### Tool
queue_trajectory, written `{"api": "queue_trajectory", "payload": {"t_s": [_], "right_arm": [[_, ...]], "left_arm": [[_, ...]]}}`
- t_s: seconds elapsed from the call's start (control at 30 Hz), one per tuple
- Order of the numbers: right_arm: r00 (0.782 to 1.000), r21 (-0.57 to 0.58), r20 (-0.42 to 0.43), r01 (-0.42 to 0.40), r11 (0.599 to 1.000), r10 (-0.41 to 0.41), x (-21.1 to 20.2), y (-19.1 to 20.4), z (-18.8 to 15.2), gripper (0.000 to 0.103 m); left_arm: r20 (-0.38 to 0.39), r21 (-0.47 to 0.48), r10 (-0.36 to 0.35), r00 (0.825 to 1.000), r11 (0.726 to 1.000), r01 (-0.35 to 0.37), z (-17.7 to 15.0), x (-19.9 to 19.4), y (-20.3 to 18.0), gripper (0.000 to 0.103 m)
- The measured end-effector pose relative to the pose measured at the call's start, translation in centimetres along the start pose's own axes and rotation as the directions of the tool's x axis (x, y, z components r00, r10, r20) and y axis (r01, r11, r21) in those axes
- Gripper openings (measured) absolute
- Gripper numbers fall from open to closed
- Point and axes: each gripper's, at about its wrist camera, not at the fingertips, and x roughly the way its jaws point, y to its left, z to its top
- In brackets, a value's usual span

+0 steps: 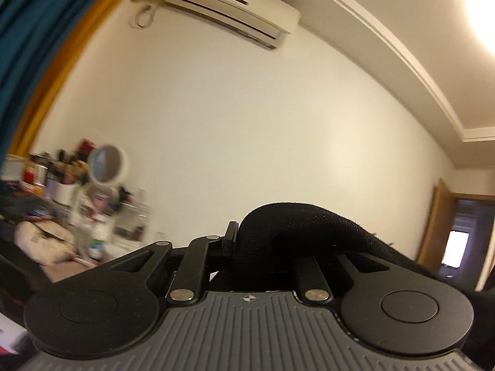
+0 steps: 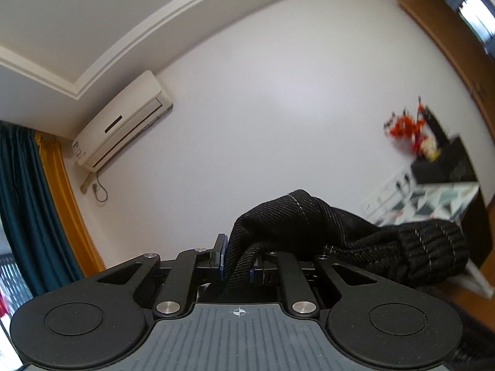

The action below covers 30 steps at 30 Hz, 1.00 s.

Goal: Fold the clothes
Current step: 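Lift the jeans with both grippers and carry them to the patterned table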

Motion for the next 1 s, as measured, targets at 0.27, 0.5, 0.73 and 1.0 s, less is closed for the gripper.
{"api": "queue_trajectory", "payload": {"t_s": [0.27,0.5,0.73,1.0], "right_arm": [[0.994,-0.079,0.098,0.056,0.995,-0.049,-0.1,-5.1,5.7,0.011],[0.98,-0.129,0.145,0.156,0.979,-0.137,5.4,-8.0,8.8,0.011],[0.963,-0.05,0.185,0.209,0.977,-0.196,17.1,-10.9,11.8,0.011],[0.974,-0.116,0.18,0.16,0.98,-0.137,37.2,-8.1,19.7,0.011]], "left_arm": [[-0.062,-0.023,-0.149,0.987,0.989,0.147,-5.8,8.3,-6.2,0.014],[-0.067,-0.033,-0.206,0.976,0.978,0.204,-8.6,17.3,-5.4,0.014],[-0.048,-0.081,-0.318,0.947,0.946,0.314,-5.4,29.4,-2.2,0.014],[0.085,-0.087,-0.321,0.943,0.941,0.328,7.9,42.2,1.4,0.013]]}}
